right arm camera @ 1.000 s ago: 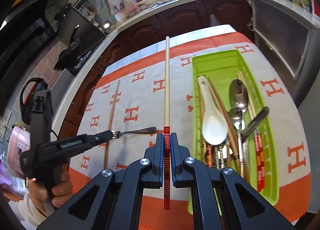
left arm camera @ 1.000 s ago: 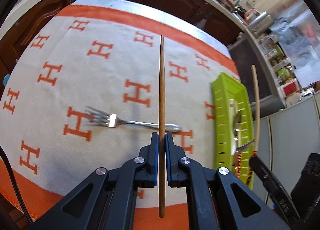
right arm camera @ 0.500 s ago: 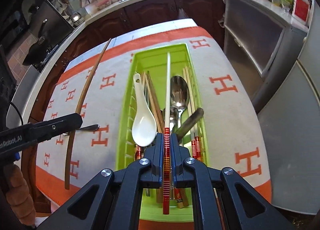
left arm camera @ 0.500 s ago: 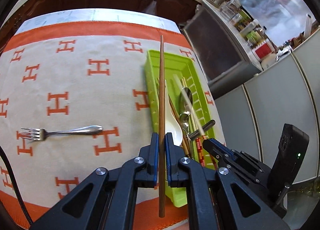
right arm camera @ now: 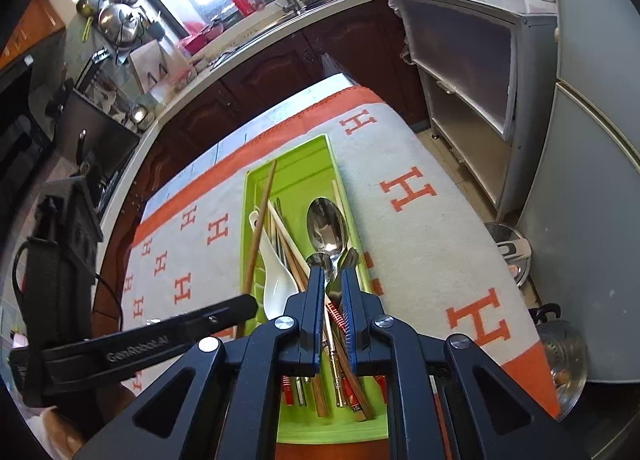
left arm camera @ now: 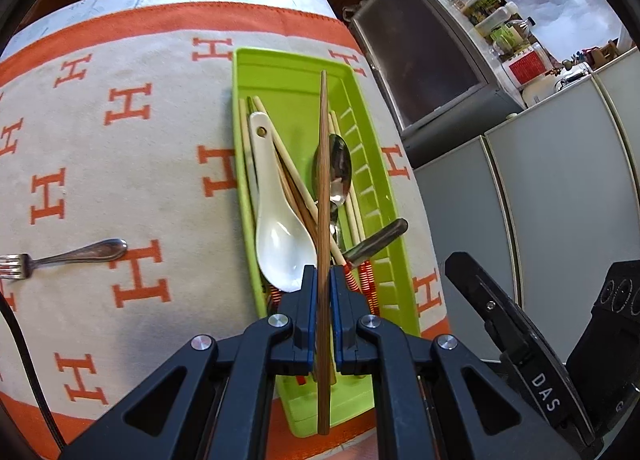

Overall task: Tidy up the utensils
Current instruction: 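Lower both held chopsticks into the green tray and open both grippers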

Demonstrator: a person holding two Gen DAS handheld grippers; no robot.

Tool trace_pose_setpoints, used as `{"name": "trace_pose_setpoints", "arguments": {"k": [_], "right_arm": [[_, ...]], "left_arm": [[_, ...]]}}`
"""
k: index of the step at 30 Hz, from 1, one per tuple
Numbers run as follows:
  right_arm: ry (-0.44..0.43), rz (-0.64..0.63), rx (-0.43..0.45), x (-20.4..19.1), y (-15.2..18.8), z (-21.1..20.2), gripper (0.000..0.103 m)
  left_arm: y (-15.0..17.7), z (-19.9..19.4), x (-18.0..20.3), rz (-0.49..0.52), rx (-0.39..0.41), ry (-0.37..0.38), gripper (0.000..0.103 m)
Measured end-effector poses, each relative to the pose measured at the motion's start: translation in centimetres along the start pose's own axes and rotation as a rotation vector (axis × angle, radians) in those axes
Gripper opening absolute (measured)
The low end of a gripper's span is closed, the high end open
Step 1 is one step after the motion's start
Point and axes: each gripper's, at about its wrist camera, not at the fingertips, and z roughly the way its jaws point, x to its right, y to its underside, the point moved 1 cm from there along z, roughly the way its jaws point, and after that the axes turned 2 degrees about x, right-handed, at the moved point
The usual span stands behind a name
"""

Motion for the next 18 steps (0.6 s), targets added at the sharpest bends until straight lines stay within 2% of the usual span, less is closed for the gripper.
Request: {"name": "trace_pose_setpoints", "arguments": {"k": [2, 4, 6, 9, 13, 18], "right_arm": [[0.004, 0.009, 0.01, 0.2, 0.0, -0.5, 0.009], [0.008, 0.014, 0.016, 0.4, 0.0, -0.9, 0.009], [0.009, 0.016, 0.016, 0.4, 0.1, -1.1, 0.009], [0.004, 0.006, 0.008, -0.2, 0.3, -1.2, 0.009], [-0.007, -0.024, -0.009, -1.7, 0.8, -0.9, 0.009], [-0.024, -0.074, -0.043, -4.2, 1.8, -0.2, 0.009]], "left_arm": [[0.2, 0.2, 0.3, 0.012, -0.014, -0.003, 0.008], [0.4, 0.1, 0.4, 0.025, -0.018, -0.005, 0.018], [0.7, -0.7, 0.4, 0.045, 0.0, -0.011, 0.022], [1.1, -2.3, -0.1, 0.068, 0.032, -0.016, 0.024], [1.7, -4.3, -1.7, 0.08, 0.069, -0.045, 0.042], [2.7, -6.7, -5.1, 0.091, 0.111, -0.115, 0.042]]}}
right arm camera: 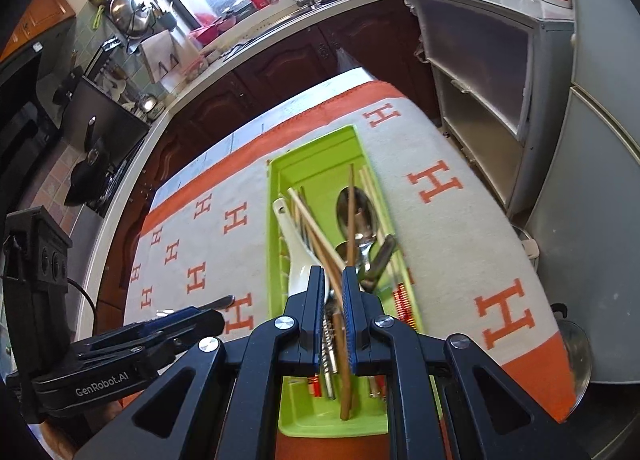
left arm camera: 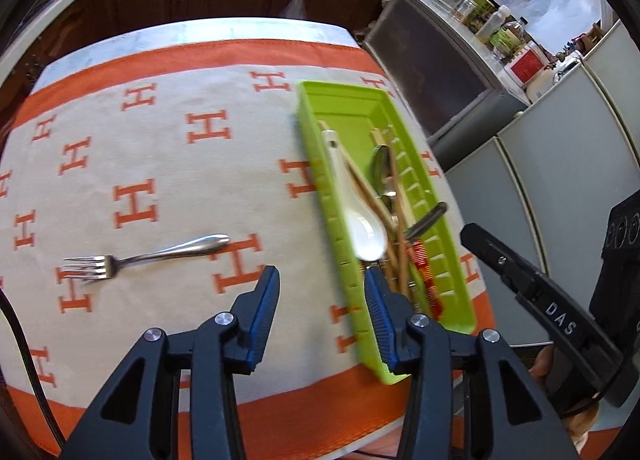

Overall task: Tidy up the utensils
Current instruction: 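Lower both held chopsticks into the green tray and open both grippers, then move the open right gripper to the metal fork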

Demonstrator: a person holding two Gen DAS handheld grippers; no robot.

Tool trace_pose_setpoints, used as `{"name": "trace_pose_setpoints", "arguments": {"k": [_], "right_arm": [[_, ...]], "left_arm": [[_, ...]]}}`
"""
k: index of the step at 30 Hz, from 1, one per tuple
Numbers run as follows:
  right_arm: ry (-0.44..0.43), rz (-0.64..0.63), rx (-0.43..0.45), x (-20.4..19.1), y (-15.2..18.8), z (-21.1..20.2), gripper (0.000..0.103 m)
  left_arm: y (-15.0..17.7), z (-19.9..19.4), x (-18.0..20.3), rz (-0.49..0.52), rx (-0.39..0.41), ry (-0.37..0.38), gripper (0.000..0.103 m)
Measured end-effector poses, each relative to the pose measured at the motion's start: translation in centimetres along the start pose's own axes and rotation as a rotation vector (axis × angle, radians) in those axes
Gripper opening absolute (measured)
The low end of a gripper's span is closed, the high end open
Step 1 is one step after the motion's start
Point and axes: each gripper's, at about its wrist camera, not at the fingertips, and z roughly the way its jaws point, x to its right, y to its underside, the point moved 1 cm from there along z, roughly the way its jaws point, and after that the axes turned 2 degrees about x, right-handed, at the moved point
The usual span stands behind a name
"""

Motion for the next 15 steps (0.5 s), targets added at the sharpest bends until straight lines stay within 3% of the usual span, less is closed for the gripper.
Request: {"name": "trace_pose_setpoints", "arguments": {"k": [8, 15], "right_arm": [[-0.039, -0.099, -0.057, -4.5, 1.3, 1.2, 0.009], [-0.077, -0.221, -0.113, -9.6, 2.8, 2.6, 0.009]], "left_arm": [[2.4, -2.9, -5.9, 0.014, 0.092, -0.168, 0.051], [4.9, -4.1, -12.0, -0.084, 0.106, -0.259, 0.055]]}}
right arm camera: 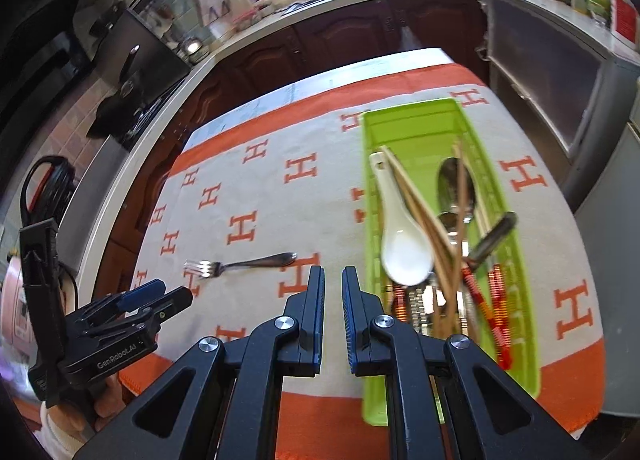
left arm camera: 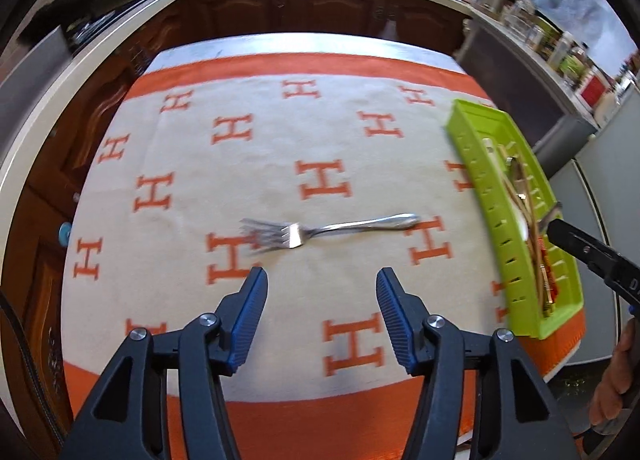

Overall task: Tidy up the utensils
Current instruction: 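Move the open right gripper to the metal fork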

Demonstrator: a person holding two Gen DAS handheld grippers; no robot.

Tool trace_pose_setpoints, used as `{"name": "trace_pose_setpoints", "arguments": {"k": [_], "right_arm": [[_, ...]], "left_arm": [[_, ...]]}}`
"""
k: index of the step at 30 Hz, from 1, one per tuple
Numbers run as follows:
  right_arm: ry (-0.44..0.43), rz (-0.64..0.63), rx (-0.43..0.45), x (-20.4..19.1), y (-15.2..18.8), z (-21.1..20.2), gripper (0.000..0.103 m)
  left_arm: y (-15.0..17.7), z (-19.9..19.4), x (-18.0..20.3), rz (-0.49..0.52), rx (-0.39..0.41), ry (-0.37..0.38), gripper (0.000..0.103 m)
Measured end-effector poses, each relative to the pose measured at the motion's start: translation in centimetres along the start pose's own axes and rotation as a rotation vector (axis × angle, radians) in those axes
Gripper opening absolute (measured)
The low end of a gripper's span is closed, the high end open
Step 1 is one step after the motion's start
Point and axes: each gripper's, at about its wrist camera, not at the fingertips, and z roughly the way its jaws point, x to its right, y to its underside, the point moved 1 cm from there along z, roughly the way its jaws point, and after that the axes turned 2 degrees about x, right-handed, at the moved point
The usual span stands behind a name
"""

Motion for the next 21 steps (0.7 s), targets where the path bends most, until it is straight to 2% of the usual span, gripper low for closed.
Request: {"name": "trace_pose_setpoints", "arguments": {"k": [3, 5, 7, 14, 17, 21], "right_arm": [[-0.01, -0.073, -0.037, -2.4, 0.0, 1.5, 0.011], [-0.02, -0.146, -0.066, -4.7, 0.2, 2.7, 0.021], [-0.026, -0.231, -0.081, -7.2, 0.5, 3.9, 0.024], [-0.068, -0.497, -0.114, -13.3, 1.7, 8.2, 0.025], [-0.105, -0.581, -0.131, -14.8, 1.9, 10.1, 0.025], [-0.112, -0.706, -0.128, -16.8, 2.5, 12.5, 0.025]], "left_arm": [[0.6, 0.3, -3.0, -0.077, -0.018, -0.002, 0.055], [0.9, 0.5, -4.9, -0.122, -0.017, -0.012, 0.055], [1.3, 0.5, -6.2, -0.149, -0.01, -0.024, 0.055], [2.1, 1.4, -9.4, -0.22, -0.035, -0.048, 0.056], [2.4, 1.9, -10.5, -0.249, -0.042, -0.051, 0.056], [2.8, 2.5, -11.5, -0.274, -0.056, -0.057, 0.056]]}}
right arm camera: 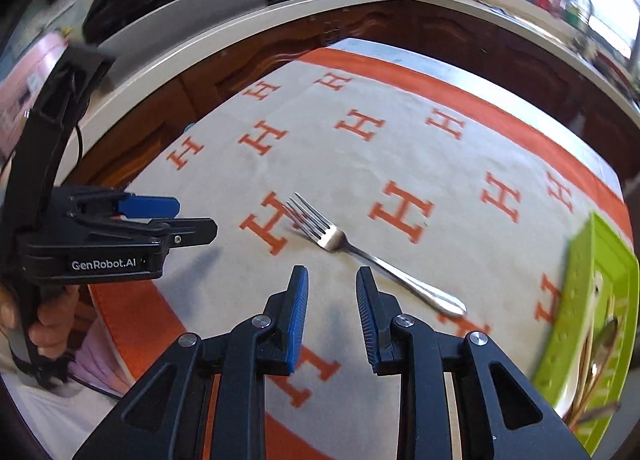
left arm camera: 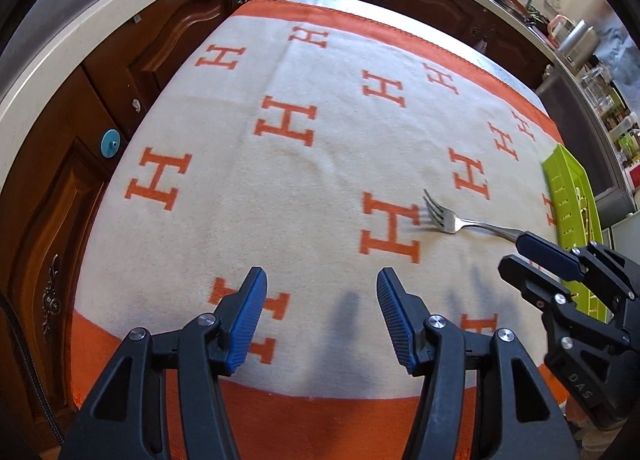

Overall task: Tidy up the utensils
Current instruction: 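Move the open right gripper to the metal fork, then grasp the metal fork by its tines with the right gripper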

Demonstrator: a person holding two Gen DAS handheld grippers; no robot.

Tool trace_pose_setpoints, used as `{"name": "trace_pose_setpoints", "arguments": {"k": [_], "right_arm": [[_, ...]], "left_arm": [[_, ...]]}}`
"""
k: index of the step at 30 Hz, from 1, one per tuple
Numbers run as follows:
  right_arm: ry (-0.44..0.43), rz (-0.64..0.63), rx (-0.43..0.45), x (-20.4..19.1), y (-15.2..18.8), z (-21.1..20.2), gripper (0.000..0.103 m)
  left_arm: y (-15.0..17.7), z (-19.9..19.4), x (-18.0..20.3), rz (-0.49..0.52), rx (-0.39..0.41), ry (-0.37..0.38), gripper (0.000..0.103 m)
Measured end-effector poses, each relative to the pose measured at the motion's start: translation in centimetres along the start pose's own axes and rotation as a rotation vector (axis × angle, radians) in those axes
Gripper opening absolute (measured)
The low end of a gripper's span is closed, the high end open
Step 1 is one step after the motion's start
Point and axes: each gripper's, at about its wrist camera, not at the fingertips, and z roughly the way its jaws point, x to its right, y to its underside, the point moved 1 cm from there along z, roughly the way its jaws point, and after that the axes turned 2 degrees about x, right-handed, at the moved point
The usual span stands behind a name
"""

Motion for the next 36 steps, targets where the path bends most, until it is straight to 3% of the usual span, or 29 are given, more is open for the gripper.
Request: {"name": "trace_pose_setpoints", "arguments": {"k": [8, 14, 18, 28, 36], "right_arm": [[0.016, -0.128, -0.024, -1.9, -0.7, 4.6, 0.025], [0.086, -0.214, -0.013, -2.9, -0.9, 6.7, 0.025], [0.085, -0.231, 0.02, -3.1, -1.3, 7.2, 0.025], [0.041, -0.117, 0.037, -1.4, -3.5, 7.6, 0.005], [-0.003, 0.012, 0.006, 1.7, -4.7, 8.1, 0.003]], "left_arm": [[-0.1, 0.9, -1.4, -0.037, -0.02, 0.008, 0.056], [-0.3, 1.2, -2.0, -0.051, -0.021, 0.018, 0.056], [-0.3, 1.4, -2.0, -0.046, -0.018, 0.025, 0.057], [-0.3, 1.4, -2.1, -0.043, -0.014, 0.038, 0.059], [-0.3, 1.4, -2.2, -0.048, -0.013, 0.045, 0.06]]}}
